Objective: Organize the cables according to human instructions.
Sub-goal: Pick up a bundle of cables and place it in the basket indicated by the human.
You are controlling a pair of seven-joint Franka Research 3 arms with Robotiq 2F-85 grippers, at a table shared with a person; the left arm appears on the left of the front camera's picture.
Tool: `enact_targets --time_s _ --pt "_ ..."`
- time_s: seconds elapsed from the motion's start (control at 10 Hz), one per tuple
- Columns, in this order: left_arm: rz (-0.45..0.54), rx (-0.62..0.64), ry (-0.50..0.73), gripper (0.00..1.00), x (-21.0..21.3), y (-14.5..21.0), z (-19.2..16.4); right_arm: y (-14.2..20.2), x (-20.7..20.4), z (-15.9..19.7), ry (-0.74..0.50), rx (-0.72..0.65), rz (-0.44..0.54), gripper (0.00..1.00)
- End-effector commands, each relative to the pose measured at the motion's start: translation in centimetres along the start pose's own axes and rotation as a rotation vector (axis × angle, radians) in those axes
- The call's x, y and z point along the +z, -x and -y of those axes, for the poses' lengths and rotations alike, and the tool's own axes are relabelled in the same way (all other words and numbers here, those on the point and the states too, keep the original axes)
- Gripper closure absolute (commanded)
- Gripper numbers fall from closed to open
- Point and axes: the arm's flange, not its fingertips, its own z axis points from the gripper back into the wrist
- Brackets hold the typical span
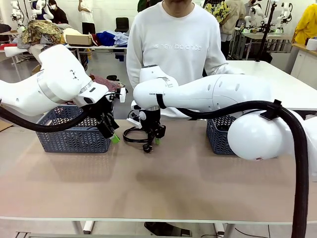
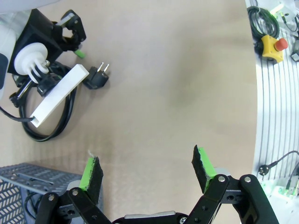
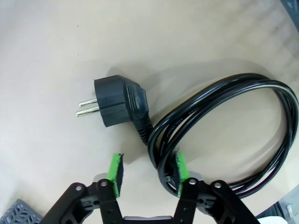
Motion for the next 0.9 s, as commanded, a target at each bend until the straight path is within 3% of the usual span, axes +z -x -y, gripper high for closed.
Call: enact_targets --time_s 0.0,0.1,0.2,0.8 --pt "0.001 0.001 -0.001 0.0 0.14 0.05 -0.1 -0.03 0.73 1.57 -0.011 0.0 0.01 0.77" --pt "0.001 0.001 -0.001 0.0 0.14 0.05 -0.1 -0.01 0.77 1.54 -0.01 0.001 0.012 0.8" --pt "0.001 0.001 -0.001 0.0 0.14 0.05 -0.1 0.01 0.74 1.54 -0.015 0.0 0.017 0.97" --pt "0.001 0.001 -0.001 0.0 0.14 0.05 -0.1 0.03 1.18 1.16 -0.008 -0.016 0.034 1.0"
